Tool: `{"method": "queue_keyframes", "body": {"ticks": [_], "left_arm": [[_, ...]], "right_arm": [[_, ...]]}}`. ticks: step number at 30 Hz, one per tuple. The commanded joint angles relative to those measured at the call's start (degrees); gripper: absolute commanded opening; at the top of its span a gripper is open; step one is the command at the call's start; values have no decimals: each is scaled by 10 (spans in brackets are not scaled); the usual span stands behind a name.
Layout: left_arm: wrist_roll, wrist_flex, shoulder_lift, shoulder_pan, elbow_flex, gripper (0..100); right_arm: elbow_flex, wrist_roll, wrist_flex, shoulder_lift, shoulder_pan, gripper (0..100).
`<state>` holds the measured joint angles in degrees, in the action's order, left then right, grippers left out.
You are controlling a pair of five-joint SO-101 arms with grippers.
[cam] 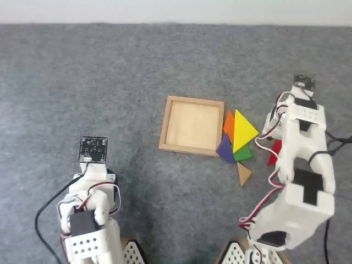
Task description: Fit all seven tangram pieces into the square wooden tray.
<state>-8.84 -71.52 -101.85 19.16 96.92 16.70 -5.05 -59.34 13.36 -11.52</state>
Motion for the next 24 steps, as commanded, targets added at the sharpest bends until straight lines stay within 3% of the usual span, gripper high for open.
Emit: {"method": "queue_keyframes", "body": {"ticks": [1,3,10,24], "left_arm": [[1,0,-7,3,-4,90],[1,0,-7,3,-4,90],[1,0,-7,3,-4,90],[1,0,-7,3,-4,90]], "right_arm": [[-14,7,14,7,-7,362],[-15,6,10,6,-12,408],[-13,5,14,11,-30,352],[-18,7,0,39,-33,351]]}}
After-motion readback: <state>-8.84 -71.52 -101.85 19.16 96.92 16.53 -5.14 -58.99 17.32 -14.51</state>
